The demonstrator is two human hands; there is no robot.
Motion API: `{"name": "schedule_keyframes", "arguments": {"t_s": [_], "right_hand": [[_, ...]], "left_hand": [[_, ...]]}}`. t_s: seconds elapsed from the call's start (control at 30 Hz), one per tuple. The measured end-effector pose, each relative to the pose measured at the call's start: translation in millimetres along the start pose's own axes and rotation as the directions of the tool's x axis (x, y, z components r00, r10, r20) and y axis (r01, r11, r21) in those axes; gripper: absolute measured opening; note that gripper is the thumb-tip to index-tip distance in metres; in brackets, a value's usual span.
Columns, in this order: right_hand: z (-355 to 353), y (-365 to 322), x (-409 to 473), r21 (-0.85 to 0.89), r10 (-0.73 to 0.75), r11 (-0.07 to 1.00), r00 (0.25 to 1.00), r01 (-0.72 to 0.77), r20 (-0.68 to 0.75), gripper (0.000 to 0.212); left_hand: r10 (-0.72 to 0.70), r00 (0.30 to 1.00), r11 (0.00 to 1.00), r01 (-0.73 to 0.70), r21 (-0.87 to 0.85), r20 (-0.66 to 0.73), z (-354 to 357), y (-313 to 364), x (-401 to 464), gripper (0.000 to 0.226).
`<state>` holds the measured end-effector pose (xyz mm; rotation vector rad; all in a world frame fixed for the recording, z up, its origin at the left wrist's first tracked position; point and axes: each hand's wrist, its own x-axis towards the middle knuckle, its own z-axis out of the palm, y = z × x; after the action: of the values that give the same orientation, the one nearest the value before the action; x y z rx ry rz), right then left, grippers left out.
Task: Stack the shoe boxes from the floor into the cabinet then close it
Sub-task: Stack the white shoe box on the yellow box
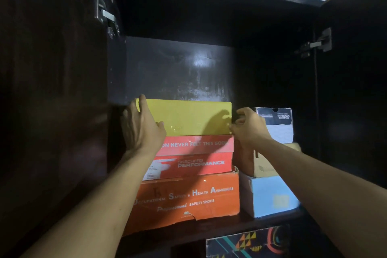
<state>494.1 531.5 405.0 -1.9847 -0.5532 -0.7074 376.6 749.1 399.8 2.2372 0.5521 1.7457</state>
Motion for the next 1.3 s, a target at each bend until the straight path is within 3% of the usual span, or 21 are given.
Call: {"name": "schedule_keyframes", "arguments": {"t_s": [0.17, 0.33, 0.43, 0.6, 0.73, 0.87, 1.07, 1.2, 1.3], "right_hand": [[-68.3, 7.5, -43.8, -0.088, -0.016, 0.996, 0.989, 0.029, 0.148, 0.048], [-153.5, 32.7, -96.5, -0.208, 0.111, 0.976, 0.971, -0.067, 0.21, 0.039], [-206.9, 58.5, -132.3, -0.294, 0.23, 0.942, 0.948, -0.16, 0.221, 0.03], [-288.5, 117.7, -193.5, -0.447, 0.464, 0.833, 0.852, -0.326, 0.244, 0.035], [-352.7, 173.3, -259.0, -0.538, 0.632, 0.707, 0.75, -0.459, 0.192, 0.035], [-412.0, 228.5, -339.2, -0.578, 0.779, 0.55, 0.62, -0.603, 0.094, 0.046], [-476.6, 299.2, -470.5, -0.623, 0.928, 0.237, 0.363, -0.746, -0.082, 0.039], [-498.1, 343.1, -555.5, -0.647, 0.957, 0.051, 0.222, -0.761, -0.185, 0.051], [-503.6, 372.9, -607.7, -0.635, 0.96, -0.02, 0.162, -0.772, -0.227, 0.069]], "left_hand": [[0.131, 0.991, 0.99, -0.129, -0.06, 0.027, 7.7, 60.3, -42.6, 0.071], [0.297, 0.908, 0.928, -0.201, -0.315, 0.295, 4.9, 144.1, -108.0, 0.047], [0.463, 0.734, 0.854, -0.218, -0.473, 0.497, 7.8, 194.6, -155.9, 0.042], [0.598, 0.266, 0.8, -0.153, -0.579, 0.756, 19.9, 271.3, -243.6, 0.062], [0.656, -0.072, 0.738, -0.147, -0.658, 0.752, 27.2, 333.9, -331.2, 0.072], [0.683, -0.309, 0.672, -0.087, -0.735, 0.661, 29.1, 384.1, -427.9, 0.068], [0.652, -0.525, 0.659, 0.036, -0.751, 0.547, 28.1, 430.8, -570.0, 0.073], [0.612, -0.599, 0.683, 0.07, -0.727, 0.517, 29.5, 445.3, -648.7, 0.07], [0.577, -0.64, 0.713, 0.092, -0.696, 0.507, 33.2, 451.6, -693.6, 0.071]]}}
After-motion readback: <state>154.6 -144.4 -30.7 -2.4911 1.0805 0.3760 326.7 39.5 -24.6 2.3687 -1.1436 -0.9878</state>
